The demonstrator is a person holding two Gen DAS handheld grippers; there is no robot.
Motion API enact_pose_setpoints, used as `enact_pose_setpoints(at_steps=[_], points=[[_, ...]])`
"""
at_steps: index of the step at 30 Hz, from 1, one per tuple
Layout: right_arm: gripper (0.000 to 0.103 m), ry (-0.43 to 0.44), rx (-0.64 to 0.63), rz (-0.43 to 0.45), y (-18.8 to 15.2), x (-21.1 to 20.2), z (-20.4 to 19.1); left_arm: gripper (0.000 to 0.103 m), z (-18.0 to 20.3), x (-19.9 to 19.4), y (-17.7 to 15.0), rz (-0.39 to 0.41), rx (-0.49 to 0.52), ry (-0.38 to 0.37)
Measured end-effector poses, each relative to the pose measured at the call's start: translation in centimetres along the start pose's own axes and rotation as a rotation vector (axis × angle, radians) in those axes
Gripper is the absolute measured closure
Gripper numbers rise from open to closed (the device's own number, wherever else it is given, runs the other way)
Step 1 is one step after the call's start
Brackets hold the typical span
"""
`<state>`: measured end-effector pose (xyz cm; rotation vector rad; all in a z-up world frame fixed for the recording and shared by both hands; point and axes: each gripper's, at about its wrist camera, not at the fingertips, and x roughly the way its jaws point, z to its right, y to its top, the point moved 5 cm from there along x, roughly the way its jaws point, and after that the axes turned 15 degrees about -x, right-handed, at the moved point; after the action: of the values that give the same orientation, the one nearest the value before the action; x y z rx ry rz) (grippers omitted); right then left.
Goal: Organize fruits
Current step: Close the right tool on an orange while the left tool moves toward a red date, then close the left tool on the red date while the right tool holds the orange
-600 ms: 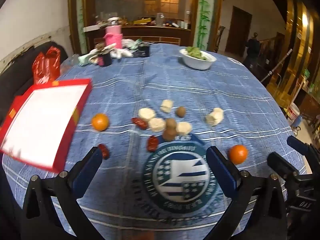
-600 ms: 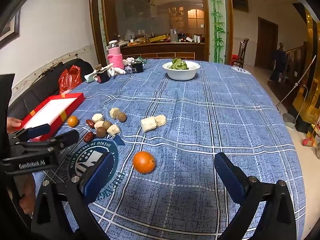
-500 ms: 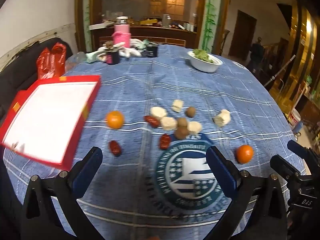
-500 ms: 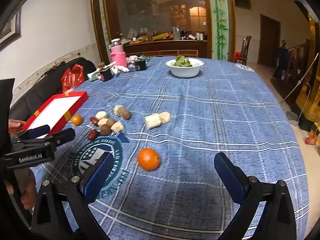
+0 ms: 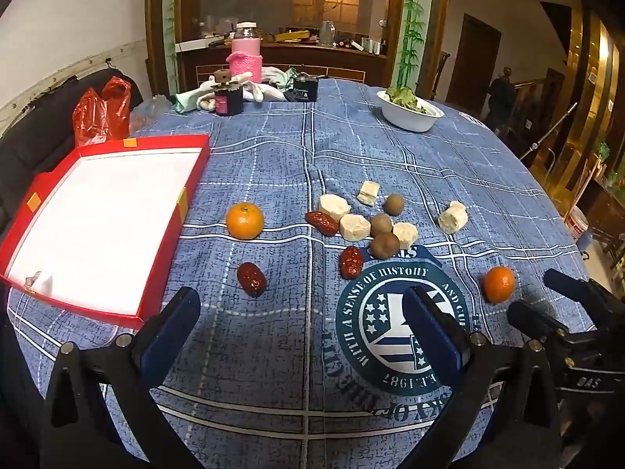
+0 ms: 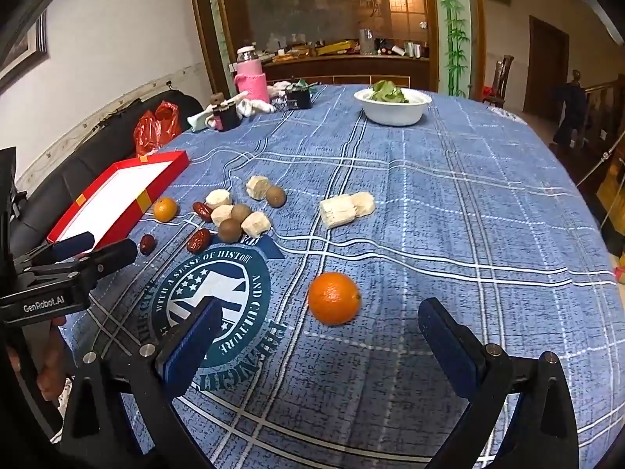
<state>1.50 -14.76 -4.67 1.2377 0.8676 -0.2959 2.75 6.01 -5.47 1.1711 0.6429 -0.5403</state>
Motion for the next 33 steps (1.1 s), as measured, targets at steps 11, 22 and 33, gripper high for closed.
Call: enact_pose_setpoints(at_steps=[11, 22, 33], points=[[0.046, 0.016, 0.077, -0.083, 0.1, 3.9, 1.4, 0.0, 0.8, 1.1, -0.1, -0.022, 0.016, -0.01], [0.069, 0.056, 0.102, -0.082, -0.4, 4.4, 1.7, 0.005, 3.4, 3.5, 0.6, -0.051, 0.069, -0.013], [0.069, 0.129, 0.151, -0.051, -0.5, 4.3, 2.1, 0.067, 4.2, 7.9, -0.1, -0.142, 0.102, 0.068]])
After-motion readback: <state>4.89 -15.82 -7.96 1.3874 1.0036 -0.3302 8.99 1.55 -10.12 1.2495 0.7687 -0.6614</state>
